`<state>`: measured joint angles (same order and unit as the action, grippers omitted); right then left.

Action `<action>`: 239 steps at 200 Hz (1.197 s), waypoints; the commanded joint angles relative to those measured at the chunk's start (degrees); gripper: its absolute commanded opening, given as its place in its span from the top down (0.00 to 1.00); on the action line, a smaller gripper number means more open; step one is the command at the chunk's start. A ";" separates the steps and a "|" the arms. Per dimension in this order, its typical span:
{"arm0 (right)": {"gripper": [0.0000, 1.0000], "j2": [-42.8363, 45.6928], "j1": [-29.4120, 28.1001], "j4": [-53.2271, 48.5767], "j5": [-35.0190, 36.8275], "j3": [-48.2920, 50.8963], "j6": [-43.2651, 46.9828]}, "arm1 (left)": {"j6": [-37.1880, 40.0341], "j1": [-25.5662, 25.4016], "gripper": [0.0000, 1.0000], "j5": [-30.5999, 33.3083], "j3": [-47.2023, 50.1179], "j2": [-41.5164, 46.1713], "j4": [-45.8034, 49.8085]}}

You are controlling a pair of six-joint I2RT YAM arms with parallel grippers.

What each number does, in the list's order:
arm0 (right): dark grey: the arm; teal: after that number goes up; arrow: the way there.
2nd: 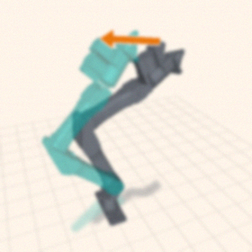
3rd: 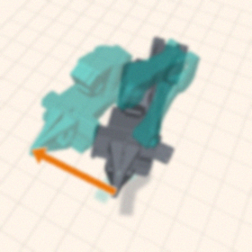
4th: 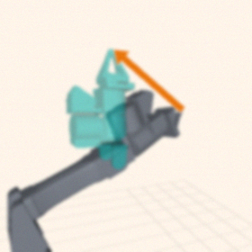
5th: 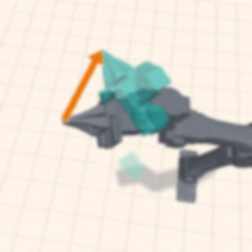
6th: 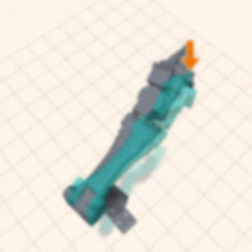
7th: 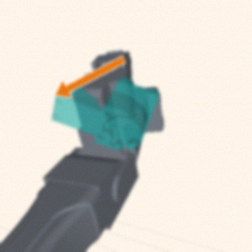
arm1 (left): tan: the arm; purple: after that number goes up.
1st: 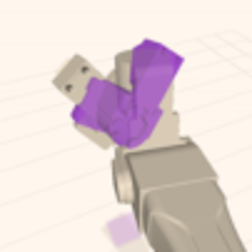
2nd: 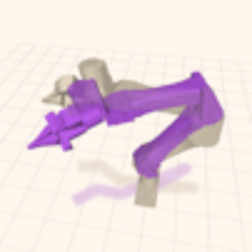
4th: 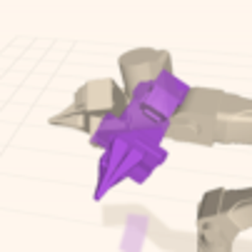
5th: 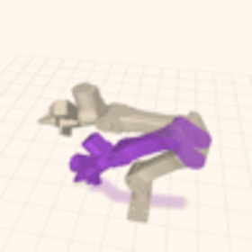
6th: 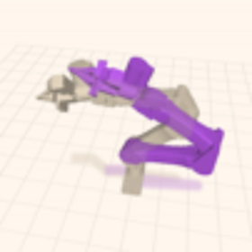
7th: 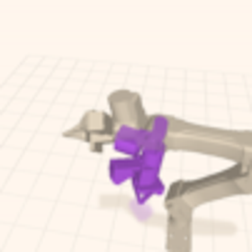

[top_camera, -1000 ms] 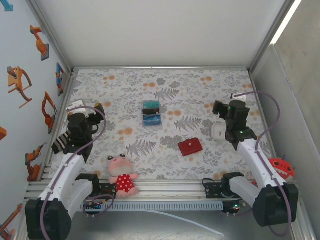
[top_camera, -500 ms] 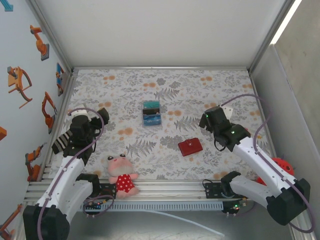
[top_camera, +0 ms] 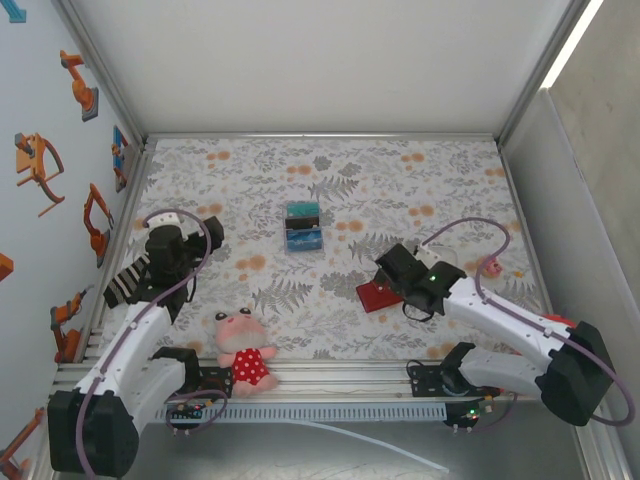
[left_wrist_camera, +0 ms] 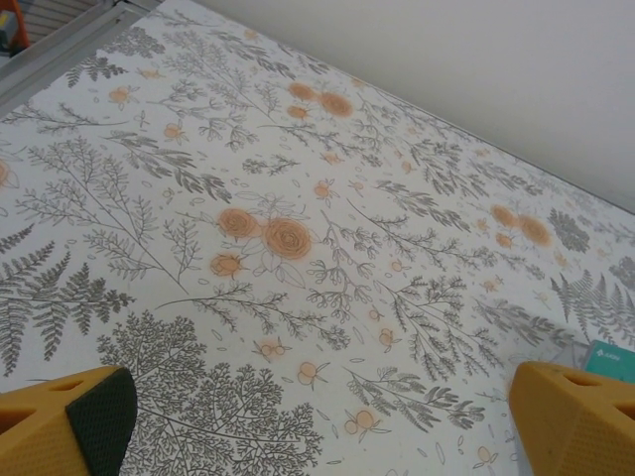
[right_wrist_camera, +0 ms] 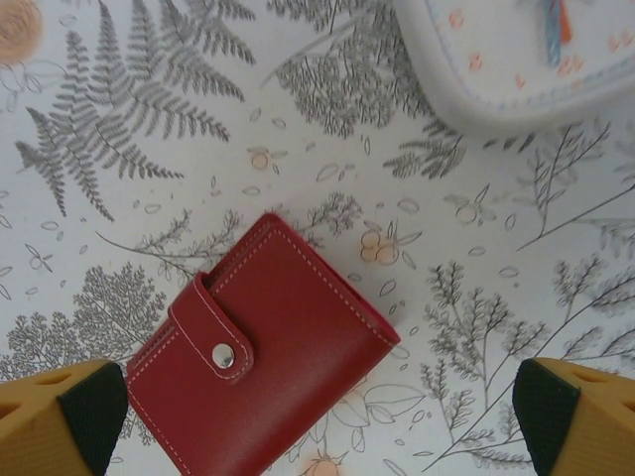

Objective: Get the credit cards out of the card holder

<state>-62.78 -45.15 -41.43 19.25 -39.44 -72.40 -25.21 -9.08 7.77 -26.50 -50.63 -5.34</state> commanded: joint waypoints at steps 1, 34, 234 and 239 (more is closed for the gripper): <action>0.00 -1.13 -0.73 5.40 -2.89 2.73 -6.82 | -1.10 -0.30 0.03 -2.40 -1.97 -0.89 -2.78; 0.00 -4.44 -1.00 11.43 -5.99 4.74 -8.15 | -1.20 -0.37 0.03 -3.07 -2.39 -1.37 -2.84; 0.05 -24.53 1.13 17.88 -9.92 -9.60 13.75 | -3.00 -0.49 0.03 -3.41 -4.76 -3.68 -0.42; 0.05 -25.09 1.13 16.96 -10.09 -10.34 14.43 | -3.11 -0.47 0.03 -3.35 -4.74 -3.66 -0.42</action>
<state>-85.25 -44.27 -21.56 10.41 -45.95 -64.40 -26.96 -9.23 5.08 -29.26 -54.22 -5.19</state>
